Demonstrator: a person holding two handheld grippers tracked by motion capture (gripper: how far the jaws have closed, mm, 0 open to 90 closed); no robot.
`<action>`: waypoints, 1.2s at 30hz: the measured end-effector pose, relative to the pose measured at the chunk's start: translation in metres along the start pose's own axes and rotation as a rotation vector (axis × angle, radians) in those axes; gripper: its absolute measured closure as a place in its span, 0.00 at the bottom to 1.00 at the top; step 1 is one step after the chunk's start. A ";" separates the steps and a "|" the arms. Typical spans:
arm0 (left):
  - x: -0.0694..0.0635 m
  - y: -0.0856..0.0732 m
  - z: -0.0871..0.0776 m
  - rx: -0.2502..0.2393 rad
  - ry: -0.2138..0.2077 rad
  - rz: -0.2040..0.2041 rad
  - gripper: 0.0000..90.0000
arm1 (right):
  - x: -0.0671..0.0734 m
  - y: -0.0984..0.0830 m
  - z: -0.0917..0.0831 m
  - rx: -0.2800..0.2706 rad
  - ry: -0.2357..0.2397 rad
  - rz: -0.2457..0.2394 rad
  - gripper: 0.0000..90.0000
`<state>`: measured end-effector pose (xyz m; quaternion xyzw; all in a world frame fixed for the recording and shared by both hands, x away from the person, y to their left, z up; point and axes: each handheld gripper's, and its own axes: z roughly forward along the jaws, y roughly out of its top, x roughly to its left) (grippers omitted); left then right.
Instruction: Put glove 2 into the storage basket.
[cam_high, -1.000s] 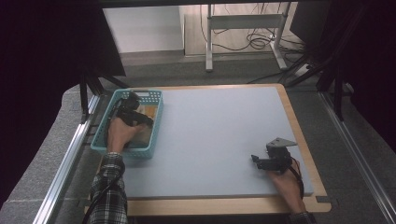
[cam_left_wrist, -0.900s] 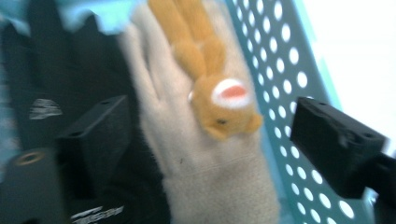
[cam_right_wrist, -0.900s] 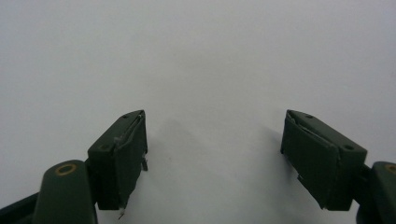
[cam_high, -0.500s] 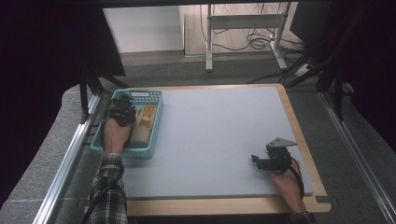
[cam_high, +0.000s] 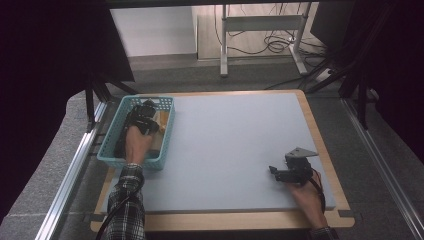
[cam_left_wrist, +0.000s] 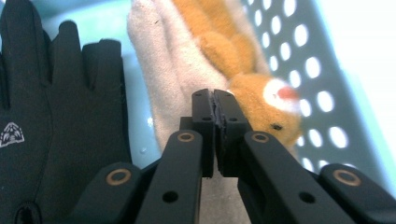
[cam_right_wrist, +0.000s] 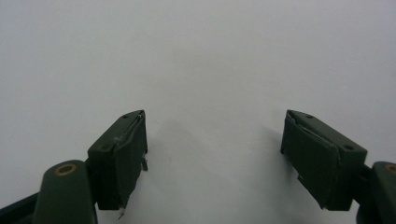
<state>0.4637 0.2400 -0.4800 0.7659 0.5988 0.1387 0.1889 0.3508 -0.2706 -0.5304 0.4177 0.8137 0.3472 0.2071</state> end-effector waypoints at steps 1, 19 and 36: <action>0.002 -0.002 0.002 0.001 0.004 -0.010 0.97 | 0.000 0.000 0.000 0.000 0.000 0.000 0.25; 0.018 -0.013 -0.011 -0.096 0.060 -0.016 0.44 | 0.000 0.000 0.000 0.001 0.000 0.001 0.25; 0.026 -0.023 -0.034 -0.193 -0.024 -0.038 0.19 | 0.000 0.000 0.000 -0.001 0.000 -0.001 0.25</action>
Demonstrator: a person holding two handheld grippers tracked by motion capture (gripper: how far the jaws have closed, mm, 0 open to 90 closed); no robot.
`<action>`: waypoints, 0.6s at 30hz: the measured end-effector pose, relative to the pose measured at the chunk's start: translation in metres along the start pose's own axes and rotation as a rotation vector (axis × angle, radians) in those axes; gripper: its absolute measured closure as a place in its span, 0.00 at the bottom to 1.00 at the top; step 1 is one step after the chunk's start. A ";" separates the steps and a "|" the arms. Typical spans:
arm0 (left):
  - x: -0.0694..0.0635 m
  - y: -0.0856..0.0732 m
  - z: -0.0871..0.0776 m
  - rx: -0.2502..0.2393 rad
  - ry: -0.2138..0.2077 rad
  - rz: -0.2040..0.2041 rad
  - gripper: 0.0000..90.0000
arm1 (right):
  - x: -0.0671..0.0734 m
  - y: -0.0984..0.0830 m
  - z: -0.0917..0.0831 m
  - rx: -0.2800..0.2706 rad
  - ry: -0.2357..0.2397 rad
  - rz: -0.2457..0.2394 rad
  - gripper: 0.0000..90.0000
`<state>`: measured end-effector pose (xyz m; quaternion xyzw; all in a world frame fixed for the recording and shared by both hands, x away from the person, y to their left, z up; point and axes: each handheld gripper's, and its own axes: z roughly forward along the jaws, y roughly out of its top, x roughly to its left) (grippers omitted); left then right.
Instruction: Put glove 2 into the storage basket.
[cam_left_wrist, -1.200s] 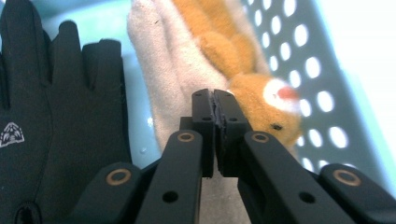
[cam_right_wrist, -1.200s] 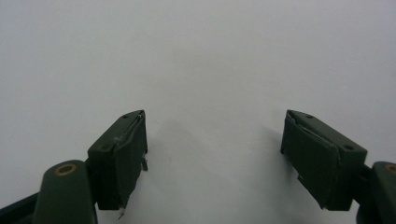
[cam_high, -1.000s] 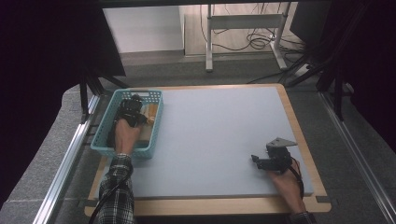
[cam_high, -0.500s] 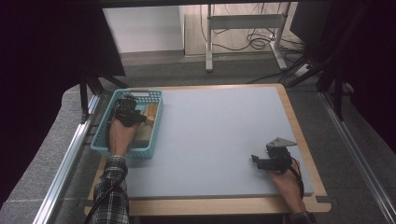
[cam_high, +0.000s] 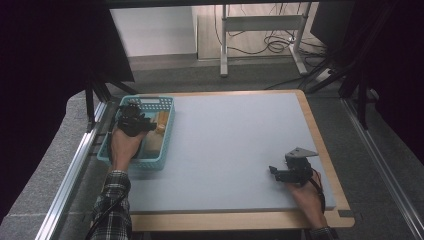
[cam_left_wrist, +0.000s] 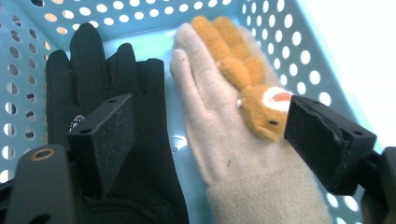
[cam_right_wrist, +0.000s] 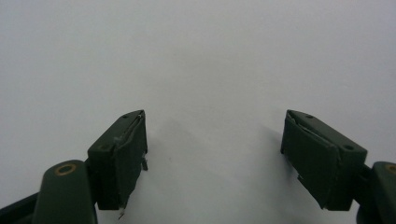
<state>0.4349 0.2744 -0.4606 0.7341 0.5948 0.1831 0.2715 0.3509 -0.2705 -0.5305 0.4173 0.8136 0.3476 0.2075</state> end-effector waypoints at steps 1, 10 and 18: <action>0.000 0.000 -0.002 -0.002 -0.003 -0.003 0.18 | 0.000 0.000 0.000 0.000 0.000 0.001 0.25; -0.005 -0.004 -0.017 -0.047 -0.041 0.006 0.11 | 0.000 0.000 0.000 0.001 0.000 0.000 0.25; -0.014 -0.008 -0.029 -0.080 -0.078 0.040 0.08 | 0.000 0.000 0.000 0.000 0.000 0.000 0.25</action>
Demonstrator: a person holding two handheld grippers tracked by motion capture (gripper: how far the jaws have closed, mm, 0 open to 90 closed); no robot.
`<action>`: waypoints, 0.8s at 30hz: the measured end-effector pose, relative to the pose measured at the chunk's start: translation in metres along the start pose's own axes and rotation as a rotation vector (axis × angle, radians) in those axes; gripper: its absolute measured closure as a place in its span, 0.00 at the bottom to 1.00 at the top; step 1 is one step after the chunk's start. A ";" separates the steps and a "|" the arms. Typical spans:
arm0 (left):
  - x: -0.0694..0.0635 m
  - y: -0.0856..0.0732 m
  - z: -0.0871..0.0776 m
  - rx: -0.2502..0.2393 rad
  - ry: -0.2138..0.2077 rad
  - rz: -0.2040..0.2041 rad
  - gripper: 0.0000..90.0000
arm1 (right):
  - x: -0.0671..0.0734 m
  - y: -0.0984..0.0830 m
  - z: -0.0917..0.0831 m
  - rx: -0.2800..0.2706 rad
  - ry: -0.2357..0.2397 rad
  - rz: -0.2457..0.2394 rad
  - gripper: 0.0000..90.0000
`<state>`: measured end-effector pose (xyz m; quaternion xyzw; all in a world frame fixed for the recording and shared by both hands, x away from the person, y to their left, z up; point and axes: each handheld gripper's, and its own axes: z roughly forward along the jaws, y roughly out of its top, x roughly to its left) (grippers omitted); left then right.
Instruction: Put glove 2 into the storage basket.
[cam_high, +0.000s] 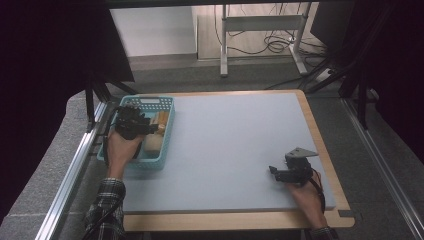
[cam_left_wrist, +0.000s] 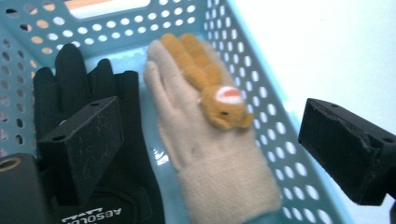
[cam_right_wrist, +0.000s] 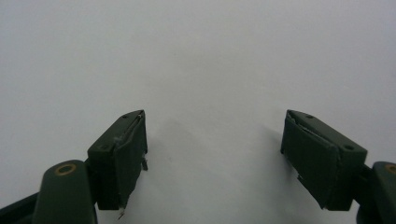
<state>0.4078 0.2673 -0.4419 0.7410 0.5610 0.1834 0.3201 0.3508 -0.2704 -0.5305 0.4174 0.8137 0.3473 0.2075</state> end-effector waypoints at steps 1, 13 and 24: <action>-0.002 0.000 -0.002 -0.005 -0.004 0.003 0.07 | 0.000 0.000 0.000 0.000 0.000 0.000 0.25; -0.015 -0.004 -0.017 -0.021 -0.025 0.057 0.05 | 0.000 0.000 0.000 0.000 0.000 0.000 0.25; -0.028 -0.010 -0.028 -0.045 -0.056 0.102 0.03 | 0.000 0.000 0.000 0.000 -0.001 -0.002 0.25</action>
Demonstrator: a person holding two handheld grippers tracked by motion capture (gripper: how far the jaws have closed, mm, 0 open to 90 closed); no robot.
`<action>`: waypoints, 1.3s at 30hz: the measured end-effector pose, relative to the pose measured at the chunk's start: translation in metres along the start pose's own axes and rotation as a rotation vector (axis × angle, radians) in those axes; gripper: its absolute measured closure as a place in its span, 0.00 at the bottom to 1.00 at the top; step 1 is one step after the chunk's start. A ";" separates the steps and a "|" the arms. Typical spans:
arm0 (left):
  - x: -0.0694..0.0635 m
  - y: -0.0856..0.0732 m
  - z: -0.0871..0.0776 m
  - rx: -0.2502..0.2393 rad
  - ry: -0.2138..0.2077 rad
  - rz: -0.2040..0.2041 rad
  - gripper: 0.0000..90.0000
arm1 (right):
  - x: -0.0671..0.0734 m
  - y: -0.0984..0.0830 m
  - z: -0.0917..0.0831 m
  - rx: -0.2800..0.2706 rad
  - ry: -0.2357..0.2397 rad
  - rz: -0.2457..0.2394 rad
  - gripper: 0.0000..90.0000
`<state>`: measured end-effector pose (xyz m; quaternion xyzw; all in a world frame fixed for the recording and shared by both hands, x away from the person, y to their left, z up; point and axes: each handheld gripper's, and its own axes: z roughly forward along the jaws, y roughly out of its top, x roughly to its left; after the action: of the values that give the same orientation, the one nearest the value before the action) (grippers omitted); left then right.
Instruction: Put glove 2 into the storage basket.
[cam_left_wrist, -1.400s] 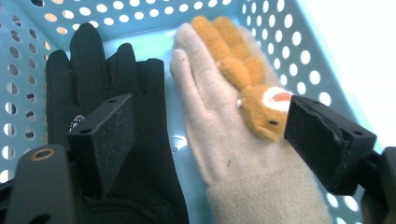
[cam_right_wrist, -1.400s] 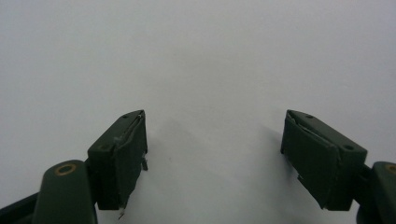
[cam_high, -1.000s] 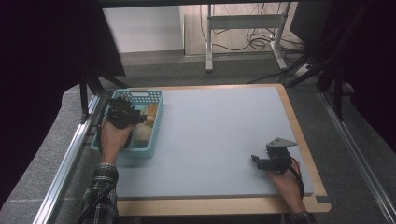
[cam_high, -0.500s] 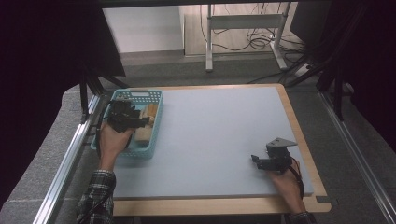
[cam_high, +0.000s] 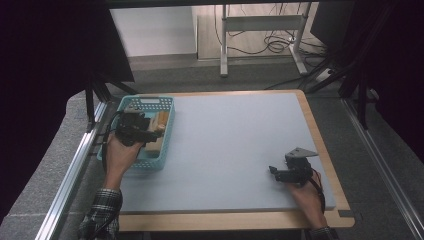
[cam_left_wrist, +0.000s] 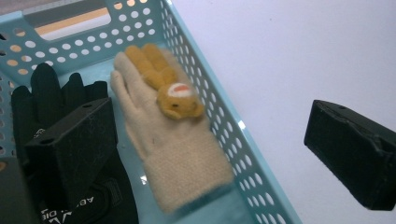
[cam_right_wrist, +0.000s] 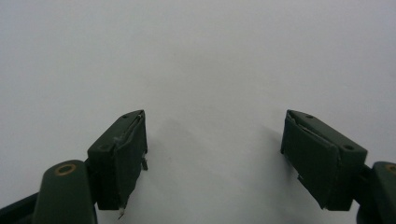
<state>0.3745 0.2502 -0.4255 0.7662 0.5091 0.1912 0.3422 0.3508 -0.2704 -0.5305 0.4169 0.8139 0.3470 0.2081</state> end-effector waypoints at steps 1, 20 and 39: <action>-0.001 -0.001 -0.001 -0.003 0.000 0.004 0.03 | 0.000 0.000 0.000 0.000 0.000 0.000 0.25; -0.021 -0.017 -0.006 -0.039 -0.036 0.037 0.02 | 0.000 0.000 0.000 0.000 -0.001 -0.001 0.24; -0.048 -0.025 0.000 -0.054 -0.075 0.092 0.02 | 0.000 0.000 0.000 0.001 -0.001 0.000 0.24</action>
<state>0.3387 0.2125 -0.4409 0.7858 0.4550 0.1916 0.3726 0.3508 -0.2702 -0.5303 0.4172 0.8139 0.3466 0.2084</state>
